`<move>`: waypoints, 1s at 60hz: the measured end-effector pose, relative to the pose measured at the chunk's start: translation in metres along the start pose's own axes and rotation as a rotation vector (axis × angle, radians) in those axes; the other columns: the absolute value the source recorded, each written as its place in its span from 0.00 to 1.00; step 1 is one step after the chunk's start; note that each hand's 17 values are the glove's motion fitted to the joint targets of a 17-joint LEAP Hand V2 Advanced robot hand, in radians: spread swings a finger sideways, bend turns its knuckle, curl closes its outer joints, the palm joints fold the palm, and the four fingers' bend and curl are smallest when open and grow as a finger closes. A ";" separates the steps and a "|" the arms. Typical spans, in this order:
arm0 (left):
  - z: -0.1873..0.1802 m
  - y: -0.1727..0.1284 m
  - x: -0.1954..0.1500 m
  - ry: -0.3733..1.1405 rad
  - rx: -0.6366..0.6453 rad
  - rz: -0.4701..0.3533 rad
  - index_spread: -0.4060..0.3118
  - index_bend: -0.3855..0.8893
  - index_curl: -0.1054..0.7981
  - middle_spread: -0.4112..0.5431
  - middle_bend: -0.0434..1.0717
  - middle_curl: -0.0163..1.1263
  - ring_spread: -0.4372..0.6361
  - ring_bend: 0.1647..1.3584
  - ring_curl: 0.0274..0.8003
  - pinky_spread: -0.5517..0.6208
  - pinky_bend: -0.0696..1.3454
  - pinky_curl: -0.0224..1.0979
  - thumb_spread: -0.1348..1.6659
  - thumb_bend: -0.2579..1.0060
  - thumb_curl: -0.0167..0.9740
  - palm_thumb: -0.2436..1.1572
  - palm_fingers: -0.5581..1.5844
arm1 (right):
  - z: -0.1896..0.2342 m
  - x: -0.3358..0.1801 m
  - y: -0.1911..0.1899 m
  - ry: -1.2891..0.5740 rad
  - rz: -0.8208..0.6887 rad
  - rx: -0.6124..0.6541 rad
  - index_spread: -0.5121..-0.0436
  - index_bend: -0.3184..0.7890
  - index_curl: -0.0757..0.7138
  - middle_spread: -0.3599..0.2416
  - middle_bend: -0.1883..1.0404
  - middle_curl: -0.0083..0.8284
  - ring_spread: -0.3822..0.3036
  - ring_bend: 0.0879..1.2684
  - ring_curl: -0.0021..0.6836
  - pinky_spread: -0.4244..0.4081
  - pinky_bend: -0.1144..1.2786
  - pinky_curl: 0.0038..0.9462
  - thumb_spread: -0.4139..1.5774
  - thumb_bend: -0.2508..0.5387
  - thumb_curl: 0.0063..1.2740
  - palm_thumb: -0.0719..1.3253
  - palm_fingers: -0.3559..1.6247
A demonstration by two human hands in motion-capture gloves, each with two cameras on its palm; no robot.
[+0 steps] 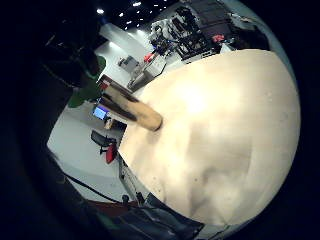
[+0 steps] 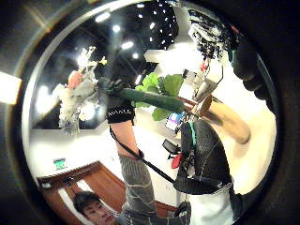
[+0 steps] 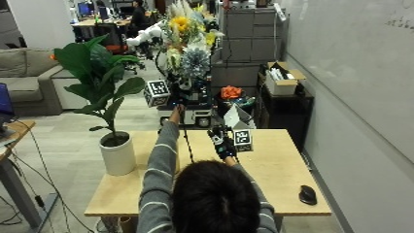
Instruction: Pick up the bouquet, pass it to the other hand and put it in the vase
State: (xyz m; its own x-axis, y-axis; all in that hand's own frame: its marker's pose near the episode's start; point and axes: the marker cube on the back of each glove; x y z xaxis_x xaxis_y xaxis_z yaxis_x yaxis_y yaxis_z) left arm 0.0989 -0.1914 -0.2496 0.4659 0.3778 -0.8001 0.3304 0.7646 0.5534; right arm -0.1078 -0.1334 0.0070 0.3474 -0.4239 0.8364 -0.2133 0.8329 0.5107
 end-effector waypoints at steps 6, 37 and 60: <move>-0.014 -0.026 0.002 -0.012 0.021 0.002 0.10 0.78 0.71 0.09 0.73 0.50 0.07 0.54 0.57 0.13 0.47 0.42 0.65 0.19 0.53 0.70 0.94 | -0.008 0.014 -0.009 0.096 0.050 -0.005 0.67 0.43 0.66 0.51 0.43 0.53 0.39 0.37 0.57 0.53 0.36 0.38 0.75 0.29 0.41 0.59 0.61; -0.030 -0.100 -0.070 -0.026 0.061 -0.103 0.09 0.78 0.73 0.09 0.74 0.49 0.06 0.55 0.57 0.13 0.47 0.42 0.65 0.19 0.55 0.70 0.94 | -0.023 0.042 -0.052 0.133 0.151 0.010 0.54 0.40 0.51 0.52 0.30 0.46 0.46 0.28 0.53 0.77 0.34 0.37 0.76 0.29 0.37 0.58 0.52; -0.031 -0.080 -0.098 0.011 0.088 -0.157 0.09 0.78 0.73 0.09 0.75 0.48 0.06 0.54 0.57 0.13 0.47 0.43 0.65 0.19 0.55 0.70 0.93 | -0.021 0.043 -0.042 0.055 0.135 -0.025 0.55 0.42 0.49 0.52 0.29 0.45 0.47 0.25 0.53 0.80 0.32 0.37 0.77 0.29 0.36 0.58 0.53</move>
State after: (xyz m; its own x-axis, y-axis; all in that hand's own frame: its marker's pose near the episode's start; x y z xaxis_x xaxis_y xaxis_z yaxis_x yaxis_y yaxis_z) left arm 0.0018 -0.2735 -0.2229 0.3940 0.2639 -0.8804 0.4687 0.7663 0.4395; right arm -0.0651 -0.1788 0.0173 0.3669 -0.2880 0.8845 -0.2386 0.8899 0.3888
